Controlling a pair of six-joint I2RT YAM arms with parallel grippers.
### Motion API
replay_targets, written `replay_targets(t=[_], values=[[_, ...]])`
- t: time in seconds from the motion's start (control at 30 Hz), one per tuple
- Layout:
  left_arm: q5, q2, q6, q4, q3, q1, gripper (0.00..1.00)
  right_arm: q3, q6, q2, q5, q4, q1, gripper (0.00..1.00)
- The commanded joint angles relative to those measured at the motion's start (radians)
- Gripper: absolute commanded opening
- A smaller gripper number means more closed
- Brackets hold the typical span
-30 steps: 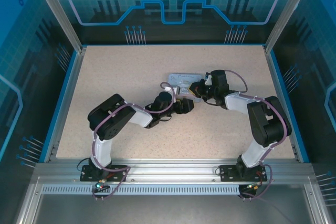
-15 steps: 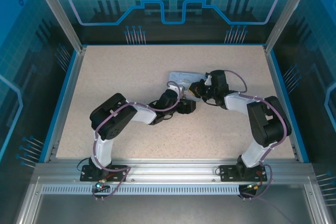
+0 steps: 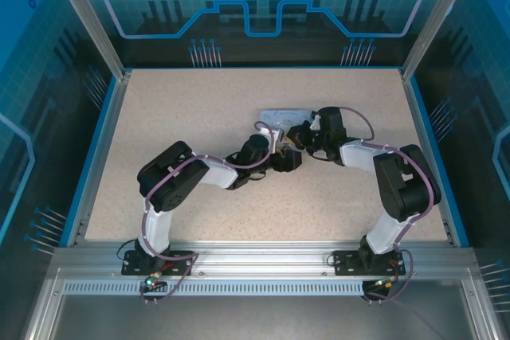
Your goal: Unlock a padlock with a key
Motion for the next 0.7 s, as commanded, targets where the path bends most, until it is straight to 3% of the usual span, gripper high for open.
replay_targets(t=[0.0, 0.33, 0.67], values=[[0.014, 0.038, -0.046, 0.059, 0.021, 0.006, 0.88, 0.021, 0.002, 0.015, 0.007, -0.008, 0.014, 0.00], [-0.048, 0.036, 0.019, -0.045, 0.019, 0.011, 0.90, 0.089, -0.009, -0.003, 0.003, -0.029, -0.012, 0.00], [-0.053, 0.022, 0.021, -0.053, 0.008, 0.015, 0.91, 0.247, -0.098, 0.000, 0.013, -0.215, -0.091, 0.00]])
